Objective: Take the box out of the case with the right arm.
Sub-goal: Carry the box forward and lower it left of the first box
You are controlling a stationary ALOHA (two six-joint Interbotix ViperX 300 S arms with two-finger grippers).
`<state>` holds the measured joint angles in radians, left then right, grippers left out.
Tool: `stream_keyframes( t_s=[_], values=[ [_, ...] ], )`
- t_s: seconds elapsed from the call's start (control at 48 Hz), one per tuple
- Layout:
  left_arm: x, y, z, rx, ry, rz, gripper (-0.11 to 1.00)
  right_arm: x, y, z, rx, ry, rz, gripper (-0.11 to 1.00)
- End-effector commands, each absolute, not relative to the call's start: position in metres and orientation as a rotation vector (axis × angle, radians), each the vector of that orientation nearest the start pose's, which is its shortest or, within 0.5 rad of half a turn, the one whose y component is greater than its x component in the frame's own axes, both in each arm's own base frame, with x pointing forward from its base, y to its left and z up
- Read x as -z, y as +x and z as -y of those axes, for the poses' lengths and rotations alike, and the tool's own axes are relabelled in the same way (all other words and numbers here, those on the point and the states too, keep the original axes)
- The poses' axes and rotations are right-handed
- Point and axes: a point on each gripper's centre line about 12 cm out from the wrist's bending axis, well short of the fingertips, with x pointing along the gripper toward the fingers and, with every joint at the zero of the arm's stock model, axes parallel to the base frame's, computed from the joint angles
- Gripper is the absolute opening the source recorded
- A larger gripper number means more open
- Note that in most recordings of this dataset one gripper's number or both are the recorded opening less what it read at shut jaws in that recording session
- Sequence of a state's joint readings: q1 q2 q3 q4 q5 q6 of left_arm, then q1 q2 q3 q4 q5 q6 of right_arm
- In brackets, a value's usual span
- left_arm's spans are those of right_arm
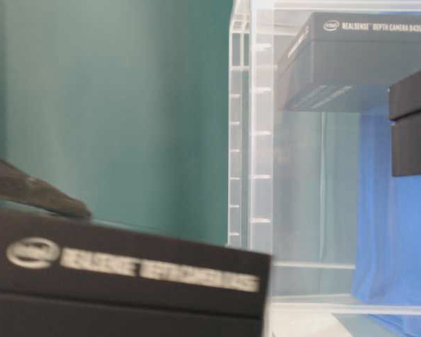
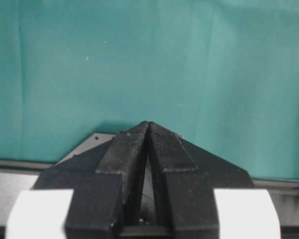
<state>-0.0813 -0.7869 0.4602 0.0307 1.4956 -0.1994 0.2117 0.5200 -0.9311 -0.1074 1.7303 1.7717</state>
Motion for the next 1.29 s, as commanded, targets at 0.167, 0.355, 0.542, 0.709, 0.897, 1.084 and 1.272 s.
stream_keyframes(
  t_s=[0.167, 0.355, 0.542, 0.709, 0.897, 1.084, 1.272],
  values=[
    [-0.377, 0.161, 0.009, -0.072, -0.112, -1.14, 0.0, -0.344, 0.505, -0.097, 1.056, 1.31, -1.034, 0.68],
    [-0.377, 0.161, 0.009, -0.072, -0.112, -1.14, 0.0, -0.314, 0.515, -0.101, 1.077, 1.311, -1.068, 0.68],
    [-0.377, 0.161, 0.009, -0.072, -0.112, -1.14, 0.0, -0.278, 0.527, -0.108, 1.053, 1.356, -1.082, 0.68],
    [-0.377, 0.161, 0.009, -0.072, -0.112, -1.14, 0.0, -0.24, 0.532, -0.111, 1.046, 1.39, -1.095, 0.68],
    [-0.376, 0.161, 0.009, -0.072, -0.111, -1.141, 0.0, -0.219, 0.532, -0.112, 1.055, 1.417, -1.084, 0.68],
    [-0.375, 0.161, 0.009, -0.071, -0.11, -1.14, 0.0, -0.219, 0.533, -0.11, 1.038, 1.432, -1.068, 0.68],
    [-0.375, 0.161, 0.009, -0.071, -0.11, -1.14, 0.0, -0.219, 0.533, -0.109, 1.034, 1.431, -1.065, 0.68]
  ],
)
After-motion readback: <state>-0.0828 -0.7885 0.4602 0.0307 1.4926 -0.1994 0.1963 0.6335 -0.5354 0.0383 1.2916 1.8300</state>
